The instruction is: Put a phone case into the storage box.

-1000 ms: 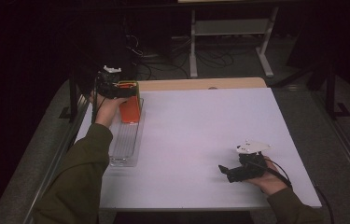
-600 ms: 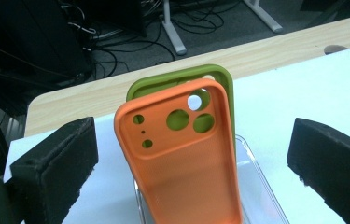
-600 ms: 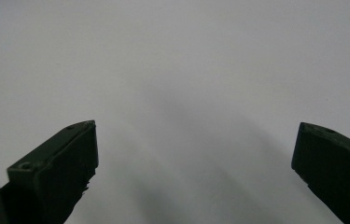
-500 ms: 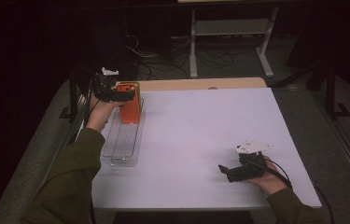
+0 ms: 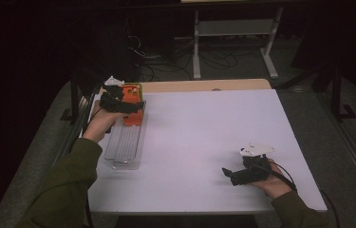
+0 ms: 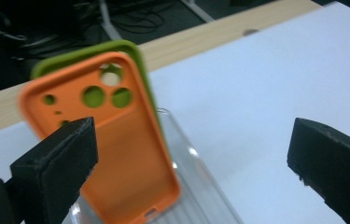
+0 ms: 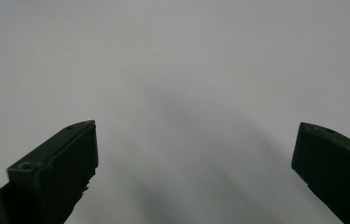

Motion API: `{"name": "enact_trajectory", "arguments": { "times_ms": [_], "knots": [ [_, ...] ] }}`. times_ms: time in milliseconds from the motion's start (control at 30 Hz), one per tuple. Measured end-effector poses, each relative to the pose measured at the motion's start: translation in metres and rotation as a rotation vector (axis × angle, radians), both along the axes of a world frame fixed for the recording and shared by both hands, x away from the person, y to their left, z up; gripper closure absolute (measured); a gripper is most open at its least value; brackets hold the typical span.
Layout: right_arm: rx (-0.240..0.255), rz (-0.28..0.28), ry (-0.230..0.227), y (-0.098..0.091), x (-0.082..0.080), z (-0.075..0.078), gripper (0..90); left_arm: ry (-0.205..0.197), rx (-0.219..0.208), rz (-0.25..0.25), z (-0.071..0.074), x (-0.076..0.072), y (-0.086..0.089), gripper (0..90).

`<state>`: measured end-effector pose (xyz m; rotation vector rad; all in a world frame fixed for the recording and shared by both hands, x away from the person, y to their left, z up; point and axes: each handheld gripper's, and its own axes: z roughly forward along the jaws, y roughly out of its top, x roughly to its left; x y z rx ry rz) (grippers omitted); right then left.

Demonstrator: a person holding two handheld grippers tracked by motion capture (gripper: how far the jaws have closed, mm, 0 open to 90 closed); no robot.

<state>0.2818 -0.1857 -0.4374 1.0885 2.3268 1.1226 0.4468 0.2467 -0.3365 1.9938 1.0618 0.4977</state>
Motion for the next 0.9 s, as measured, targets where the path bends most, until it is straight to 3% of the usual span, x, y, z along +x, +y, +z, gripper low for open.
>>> {"name": "enact_trajectory", "arguments": {
  "times_ms": [133,300,600,900],
  "knots": [
    [-0.005,0.004,-0.003,-0.001,0.0,0.0,0.0,0.001,-0.024,-0.051,-0.001,-0.009,-0.005,1.5],
    [-0.005,0.006,-0.005,-0.001,0.0,0.001,0.0,0.0,-0.017,-0.126,-0.002,-0.023,-0.009,1.5],
    [-0.004,0.034,-0.02,-0.001,0.0,0.004,0.0,-0.001,-0.029,-0.207,-0.008,-0.047,-0.013,1.5],
    [0.005,0.048,-0.029,-0.001,-0.001,0.007,0.0,-0.002,-0.029,-0.241,-0.014,-0.068,-0.012,1.5]
  ]
}}
